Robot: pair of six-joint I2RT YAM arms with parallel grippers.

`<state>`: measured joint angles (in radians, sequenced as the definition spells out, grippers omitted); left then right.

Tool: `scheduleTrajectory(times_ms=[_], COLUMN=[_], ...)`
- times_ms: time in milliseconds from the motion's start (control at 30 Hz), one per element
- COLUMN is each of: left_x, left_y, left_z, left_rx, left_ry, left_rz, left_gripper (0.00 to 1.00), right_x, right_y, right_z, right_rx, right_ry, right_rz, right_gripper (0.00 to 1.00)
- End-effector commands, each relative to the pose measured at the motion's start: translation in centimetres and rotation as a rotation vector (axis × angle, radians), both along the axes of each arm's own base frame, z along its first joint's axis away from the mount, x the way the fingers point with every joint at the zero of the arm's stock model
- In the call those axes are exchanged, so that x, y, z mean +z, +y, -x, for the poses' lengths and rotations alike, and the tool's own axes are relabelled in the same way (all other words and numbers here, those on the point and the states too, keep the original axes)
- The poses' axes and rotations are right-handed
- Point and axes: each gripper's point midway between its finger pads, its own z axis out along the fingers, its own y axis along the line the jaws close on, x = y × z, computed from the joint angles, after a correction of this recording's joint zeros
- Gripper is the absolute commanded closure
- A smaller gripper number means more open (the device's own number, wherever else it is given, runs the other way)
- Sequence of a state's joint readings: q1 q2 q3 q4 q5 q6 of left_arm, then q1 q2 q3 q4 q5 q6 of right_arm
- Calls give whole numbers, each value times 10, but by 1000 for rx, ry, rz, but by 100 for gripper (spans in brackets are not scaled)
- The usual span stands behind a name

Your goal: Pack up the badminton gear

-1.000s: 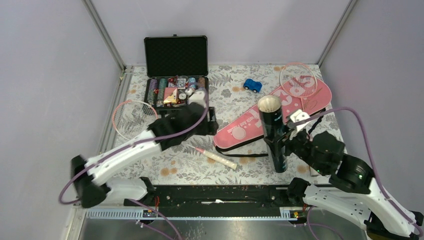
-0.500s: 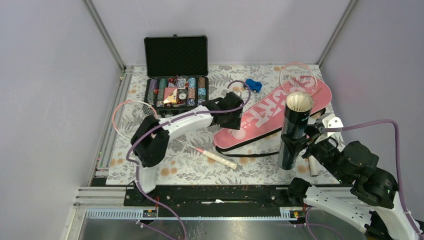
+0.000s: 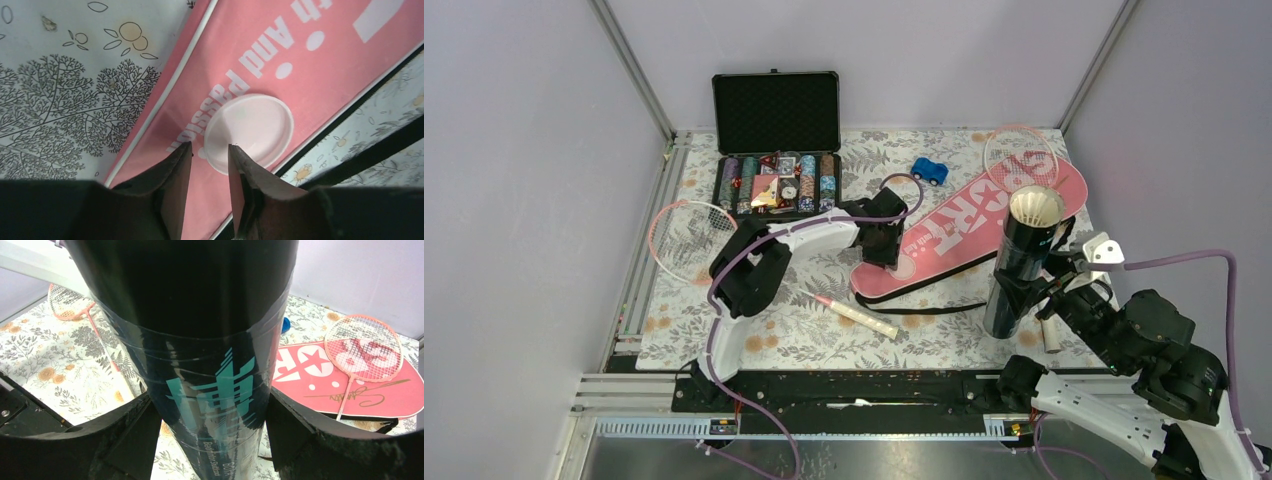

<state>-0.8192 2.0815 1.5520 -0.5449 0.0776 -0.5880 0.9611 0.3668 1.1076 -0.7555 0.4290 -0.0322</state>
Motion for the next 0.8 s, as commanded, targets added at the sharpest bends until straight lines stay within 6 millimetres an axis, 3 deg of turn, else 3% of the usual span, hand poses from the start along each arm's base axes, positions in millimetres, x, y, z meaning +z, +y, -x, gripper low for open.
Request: scheduleTrajectory(times_ms=[0,67,200,333,600,767], left_x=[6,10,26,41,76,103], left_y=[-9,-7,-7,-3,12,41], left_z=[-2,-5,-8,-8,1,10], left_rx=[-41,-37,-27,-16,4,26], left_ry=[-12,-31,-63,-96,-158,-211], left_rz=[20,13,34,53,95,56], left_gripper=[65,70,90,100,100,100], right_x=[18,20,20,13,-7,-26], right_y=[-7,-7,-4,-2,7,21], right_z=[-3,-3,-3,-1,-3,-5], right_rx=[-30,-31,-20,-7,14,61], right_ry=[-58,-64,-63,-42,-9,29], right_rz=[-38,-34,-27,-34,9,66], right_gripper=[54,54,54,54,54,53])
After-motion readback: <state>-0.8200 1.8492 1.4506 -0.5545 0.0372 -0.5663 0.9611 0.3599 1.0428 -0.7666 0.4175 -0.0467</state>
